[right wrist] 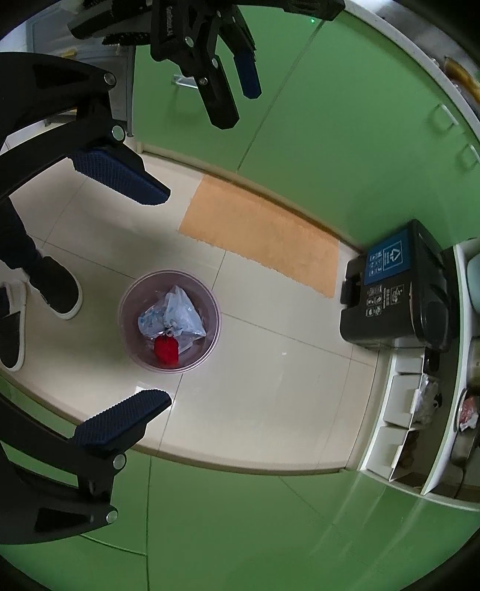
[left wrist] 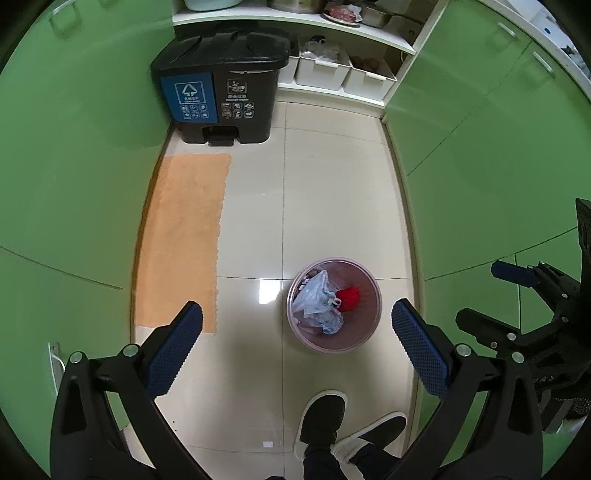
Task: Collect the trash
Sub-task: 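Open the left tool to drop the cloth while the right tool drops the clip, then move both open tools back over the empty black mat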
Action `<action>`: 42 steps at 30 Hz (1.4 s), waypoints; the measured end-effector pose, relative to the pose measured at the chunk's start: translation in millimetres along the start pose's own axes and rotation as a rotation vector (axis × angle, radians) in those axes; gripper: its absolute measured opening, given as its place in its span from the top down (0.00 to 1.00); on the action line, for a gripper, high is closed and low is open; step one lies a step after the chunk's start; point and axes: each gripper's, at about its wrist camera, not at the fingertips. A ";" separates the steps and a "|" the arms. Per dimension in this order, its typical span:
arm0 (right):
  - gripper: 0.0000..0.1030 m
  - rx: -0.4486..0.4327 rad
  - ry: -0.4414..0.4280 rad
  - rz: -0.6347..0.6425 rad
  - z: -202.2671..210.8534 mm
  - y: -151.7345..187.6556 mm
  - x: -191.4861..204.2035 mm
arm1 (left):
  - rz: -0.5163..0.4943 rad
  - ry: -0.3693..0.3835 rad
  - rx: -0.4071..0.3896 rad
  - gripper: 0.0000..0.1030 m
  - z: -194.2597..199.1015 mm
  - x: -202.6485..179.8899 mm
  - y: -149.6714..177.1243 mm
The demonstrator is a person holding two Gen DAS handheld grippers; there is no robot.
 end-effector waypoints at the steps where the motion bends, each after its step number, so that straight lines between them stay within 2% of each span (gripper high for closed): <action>1: 0.06 0.000 0.005 -0.008 5.5 0.7 -2.4 | -0.004 0.001 -0.001 0.03 0.9 -2.8 -1.5; 7: 0.06 -0.015 0.039 -0.063 50.7 6.2 -16.6 | -0.052 0.020 -0.010 0.03 34.6 -34.2 -15.5; 16: 0.06 -0.111 0.091 -0.195 194.2 19.8 -36.7 | -0.152 0.074 -0.060 0.03 138.4 -102.7 -43.1; 24: 0.06 -0.231 0.153 -0.341 329.0 45.2 -48.9 | -0.281 0.164 -0.094 0.03 239.0 -175.4 -61.8; 31: 0.06 -0.360 0.276 -0.466 434.8 89.7 -65.6 | -0.447 0.271 -0.164 0.03 310.1 -253.7 -72.1; 35: 0.06 -0.444 0.359 -0.569 492.7 133.9 -81.9 | -0.551 0.337 -0.187 0.03 335.3 -301.3 -73.2; 42: 0.06 -0.537 0.448 -0.710 556.4 203.7 -103.3 | -0.687 0.422 -0.221 0.03 369.9 -377.7 -61.7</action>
Point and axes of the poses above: each gripper's, at about its wrist camera, not at the fingertips, and z roughly against the way its jaws point, x to its left, y to its underside, and after that the axes turned 1 degree about -y, right-handed
